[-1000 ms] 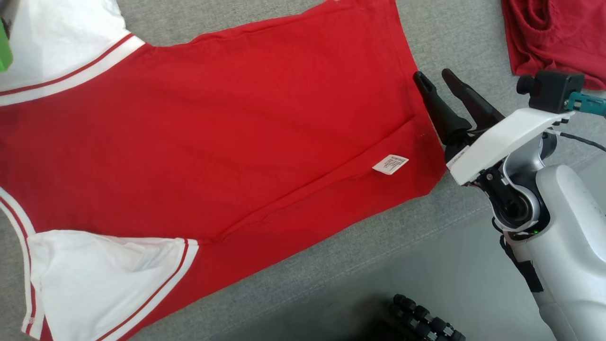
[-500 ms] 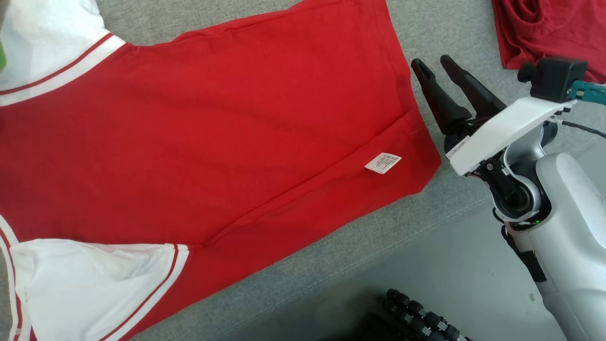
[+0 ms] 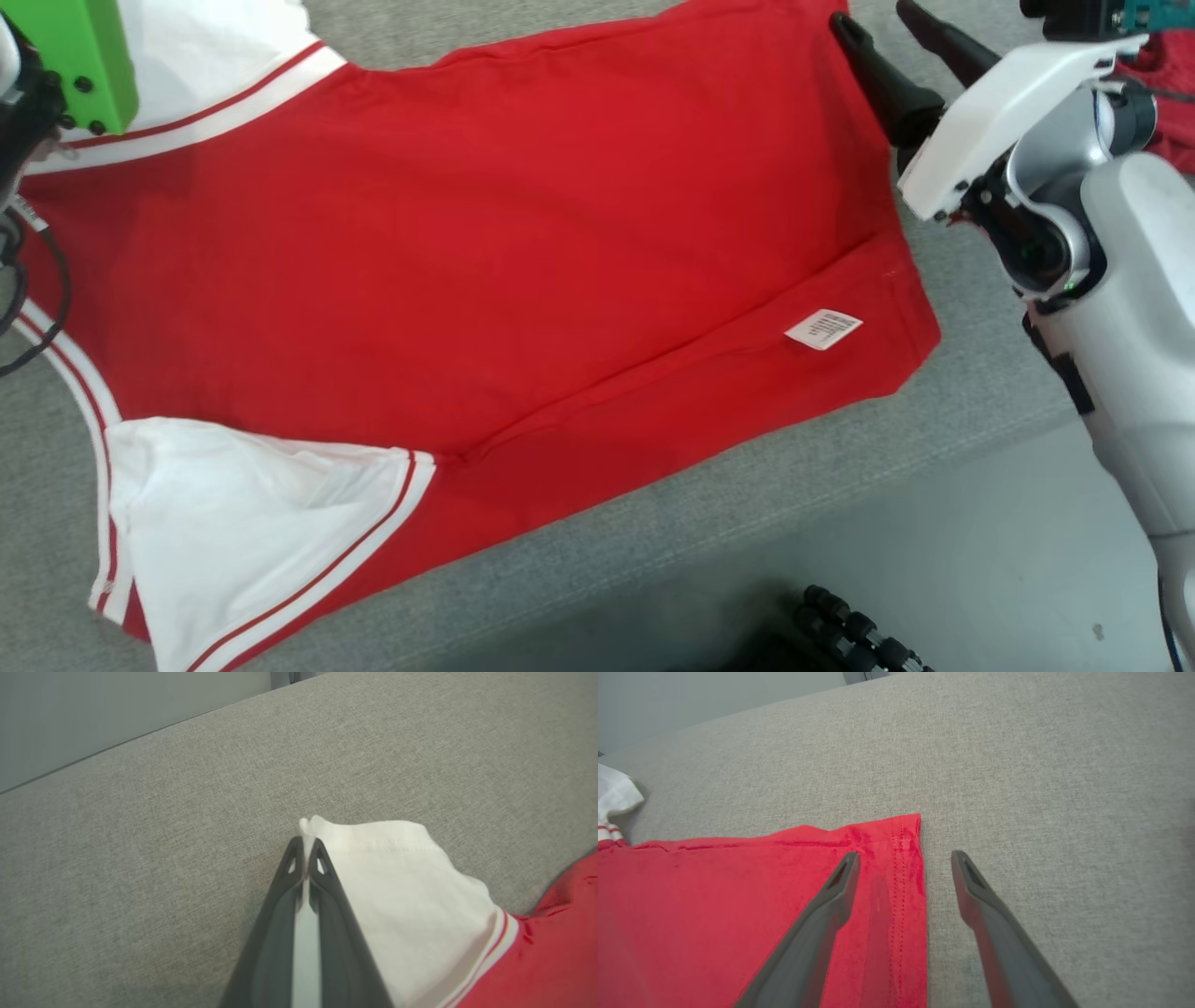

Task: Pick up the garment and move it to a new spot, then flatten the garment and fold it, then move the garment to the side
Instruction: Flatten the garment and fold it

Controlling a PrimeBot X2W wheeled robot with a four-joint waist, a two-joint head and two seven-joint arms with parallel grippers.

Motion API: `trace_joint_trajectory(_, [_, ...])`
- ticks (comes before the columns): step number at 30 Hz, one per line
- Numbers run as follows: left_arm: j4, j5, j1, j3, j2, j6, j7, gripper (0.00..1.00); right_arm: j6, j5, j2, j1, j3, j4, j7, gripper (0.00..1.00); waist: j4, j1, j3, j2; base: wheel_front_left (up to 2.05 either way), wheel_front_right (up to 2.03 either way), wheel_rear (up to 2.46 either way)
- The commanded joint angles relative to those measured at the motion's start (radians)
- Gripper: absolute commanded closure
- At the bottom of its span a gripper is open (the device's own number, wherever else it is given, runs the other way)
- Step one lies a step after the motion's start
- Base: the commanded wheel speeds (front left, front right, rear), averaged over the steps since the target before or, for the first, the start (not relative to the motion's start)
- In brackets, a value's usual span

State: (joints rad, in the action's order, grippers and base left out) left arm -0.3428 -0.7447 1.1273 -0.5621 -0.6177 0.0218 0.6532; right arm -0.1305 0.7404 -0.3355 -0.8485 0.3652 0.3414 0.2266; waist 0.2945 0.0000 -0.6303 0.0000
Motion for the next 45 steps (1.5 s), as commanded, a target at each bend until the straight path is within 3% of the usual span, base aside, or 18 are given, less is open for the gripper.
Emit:
trace_joint_trajectory(1, [0.012, 0.0, 0.016, -0.002, 0.011, -0.003, -0.014, 1.0, 0.0, -0.009, -0.007, -0.038, 0.005, 0.038, 0.009, 0.0, -0.039, 0.0, 0.002, 0.0, 0.0, 0.0, 0.0])
trace_joint_trajectory(12, [0.048, -0.024, -0.015, -0.008, 0.055, -0.011, -0.058, 1.0, 0.0, -0.003, -0.016, -0.196, 0.074, 0.283, 0.044, 0.0, -0.123, 0.0, 0.008, 0.0, 0.0, 0.0, 0.0])
trace_joint_trajectory(14, [0.046, -0.029, -0.018, -0.008, 0.06, -0.013, -0.066, 1.0, 0.0, -0.006, -0.021, -0.207, 0.094, 0.304, 0.043, 0.53, -0.129, 0.0, 0.013, 0.0, 0.0, 0.0, 0.0])
trace_joint_trajectory(17, [0.042, -0.036, -0.024, -0.007, 0.067, -0.016, -0.076, 1.0, 0.0, -0.009, -0.029, -0.223, 0.12, 0.33, 0.033, 0.84, -0.134, 0.0, 0.02, 0.0, 0.0, 0.0, 0.0])
trace_joint_trajectory(18, [0.04, -0.04, -0.025, -0.006, 0.069, -0.019, -0.077, 1.0, 0.0, -0.007, -0.03, -0.227, 0.127, 0.338, 0.03, 1.0, -0.135, 0.0, 0.023, 0.0, 0.0, 0.0, 0.0])
trace_joint_trajectory(27, [0.048, -0.063, -0.046, 0.005, 0.077, -0.037, -0.112, 1.0, 0.0, -0.017, -0.04, -0.252, 0.163, 0.396, -0.04, 1.0, -0.148, 0.0, 0.066, 0.0, 0.0, 0.0, 0.0])
trace_joint_trajectory(34, [0.179, -0.123, -0.166, 0.047, 0.043, -0.04, -0.171, 1.0, 0.0, 0.007, -0.042, -0.203, 0.191, 0.41, -0.16, 1.0, -0.17, 0.0, 0.133, 0.0, 0.0, 0.0, 0.0])
trace_joint_trajectory(39, [0.377, -0.17, -0.349, 0.094, 0.0, 0.012, -0.229, 1.0, 0.0, 0.061, -0.087, -0.122, 0.23, 0.346, -0.235, 1.0, -0.197, 0.0, 0.192, 0.0, 0.0, 0.0, 0.0])
trace_joint_trajectory(45, [0.631, -0.196, -0.62, 0.138, -0.05, 0.114, -0.297, 1.0, 0.0, 0.115, -0.171, 0.011, 0.259, 0.229, -0.312, 1.0, -0.223, 0.0, 0.26, 0.0, 0.0, 0.0, 0.0])
